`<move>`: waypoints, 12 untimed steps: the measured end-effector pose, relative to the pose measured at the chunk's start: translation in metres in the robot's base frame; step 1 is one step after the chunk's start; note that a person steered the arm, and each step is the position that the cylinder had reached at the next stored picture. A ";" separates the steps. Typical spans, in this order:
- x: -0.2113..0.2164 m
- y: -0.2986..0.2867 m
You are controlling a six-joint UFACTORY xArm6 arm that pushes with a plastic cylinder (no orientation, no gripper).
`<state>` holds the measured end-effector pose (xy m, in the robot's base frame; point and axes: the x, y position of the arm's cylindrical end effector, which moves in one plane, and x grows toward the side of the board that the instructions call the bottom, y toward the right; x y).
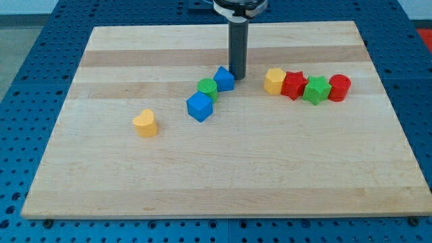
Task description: Adjust the blue blocksgreen circle diagonal to the yellow heart
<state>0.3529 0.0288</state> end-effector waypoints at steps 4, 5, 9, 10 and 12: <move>0.079 0.027; 0.100 0.020; 0.100 -0.067; 0.100 -0.076; 0.096 -0.057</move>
<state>0.4485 -0.0286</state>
